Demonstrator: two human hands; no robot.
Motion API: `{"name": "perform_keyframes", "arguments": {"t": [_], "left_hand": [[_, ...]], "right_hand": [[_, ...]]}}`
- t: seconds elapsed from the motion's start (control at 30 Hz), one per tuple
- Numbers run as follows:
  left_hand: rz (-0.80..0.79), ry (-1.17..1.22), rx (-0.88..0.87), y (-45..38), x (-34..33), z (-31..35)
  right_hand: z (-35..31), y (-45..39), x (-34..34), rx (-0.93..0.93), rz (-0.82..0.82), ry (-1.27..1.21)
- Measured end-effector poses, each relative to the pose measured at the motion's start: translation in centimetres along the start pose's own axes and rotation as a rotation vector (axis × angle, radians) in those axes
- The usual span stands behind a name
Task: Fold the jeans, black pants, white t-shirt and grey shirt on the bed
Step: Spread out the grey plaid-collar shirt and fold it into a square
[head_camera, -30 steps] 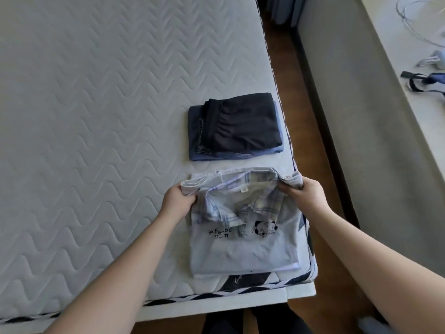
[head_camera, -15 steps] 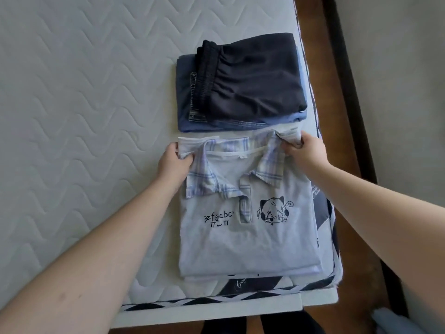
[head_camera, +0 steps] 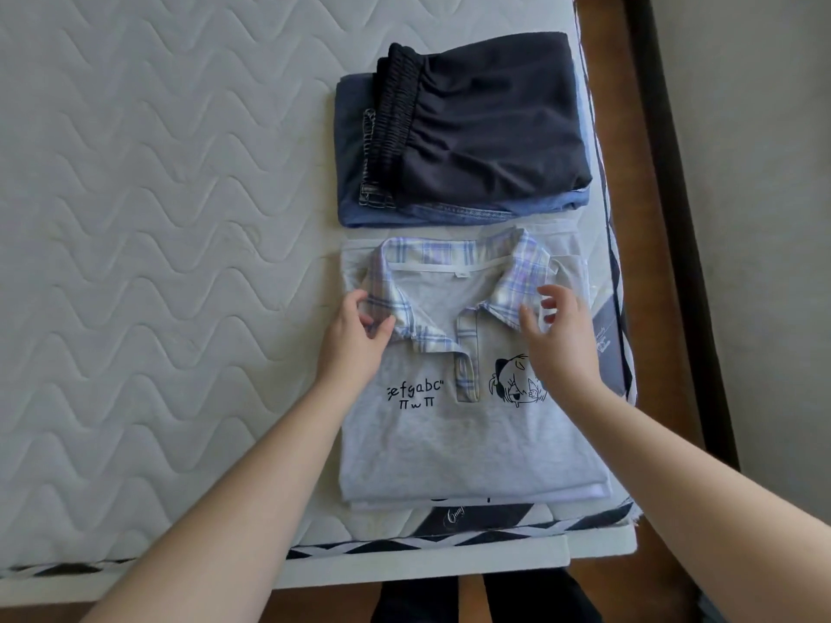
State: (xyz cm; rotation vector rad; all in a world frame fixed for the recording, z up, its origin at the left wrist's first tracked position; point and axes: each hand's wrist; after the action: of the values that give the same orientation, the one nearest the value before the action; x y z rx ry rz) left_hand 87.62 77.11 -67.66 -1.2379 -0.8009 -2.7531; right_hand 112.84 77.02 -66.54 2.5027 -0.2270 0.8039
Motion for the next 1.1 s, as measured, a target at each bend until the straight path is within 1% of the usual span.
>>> {"name": "perform_keyframes", "arguments": {"t": [0.03, 0.07, 0.13, 0.17, 0.2, 0.27, 0.3, 0.53, 0.6, 0.7, 0.77, 0.87, 0.93, 1.0, 1.1], "left_hand": [[0.000, -0.030, -0.108, 0.0, 0.2, 0.1], [0.002, -0.114, -0.251, 0.0, 0.4, 0.1], [0.007, -0.425, -0.537, -0.2, 1.0, 0.0], [-0.011, -0.565, -0.628, -0.4, 1.2, -0.1], [-0.051, -0.663, -0.674, -0.6, 1.4, 0.0], [-0.129, -0.745, -0.709, -1.0, 1.4, 0.5], [-0.142, -0.754, -0.730, -1.3, 1.4, 0.8], [-0.026, -0.620, -0.841, -3.2, 1.0, 3.0], [-0.030, -0.598, -0.860, -3.9, 0.6, 4.2], [-0.090, -0.661, -0.827, -4.7, -0.7, 5.6], [-0.130, -0.699, -0.793, -5.1, -1.7, 6.0], [-0.132, -0.737, -0.727, -5.5, -2.9, 6.4], [-0.087, -0.752, -0.711, -5.4, -3.7, 6.3], [-0.014, -0.779, -0.724, -5.0, -4.4, 5.8], [0.069, -0.731, -0.781, -4.2, -4.9, 5.1]], "right_hand": [[0.0, 0.0, -0.2, -0.060, 0.004, -0.019], [0.0, -0.1, -0.4, -0.129, 0.005, -0.052], [0.1, -0.5, -0.6, -0.241, -0.003, -0.111], [0.1, -0.6, -0.6, -0.269, -0.009, -0.127], [0.1, -0.8, -0.7, -0.284, -0.015, -0.140], [0.1, -1.2, -0.8, -0.291, -0.026, -0.163], [0.1, -1.4, -0.8, -0.293, -0.031, -0.177], [-0.1, -2.5, -0.6, -0.277, -0.097, -0.261], [-0.3, -2.8, -0.6, -0.308, -0.156, -0.317], [-0.9, -3.2, -0.8, -0.323, -0.192, -0.371], [-1.0, -3.7, -1.0, -0.267, -0.178, -0.291], [-1.0, -4.2, -1.1, -0.124, -0.143, 0.056], [-0.8, -4.2, -0.7, -0.063, -0.120, 0.308], [-0.4, -3.9, -0.2, -0.023, -0.062, 0.528], [0.4, -3.3, 0.3, 0.116, 0.045, 0.673]]}}
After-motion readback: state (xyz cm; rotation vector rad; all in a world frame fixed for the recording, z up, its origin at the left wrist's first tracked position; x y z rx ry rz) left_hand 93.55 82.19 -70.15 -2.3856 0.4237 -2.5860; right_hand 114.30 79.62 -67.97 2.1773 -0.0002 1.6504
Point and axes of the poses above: each hand's wrist, its own y-axis away from the middle knuckle, its own x-axis out of the back of the hand, z = x × y, and after that the axes turned 5 degrees about -y, right-handed
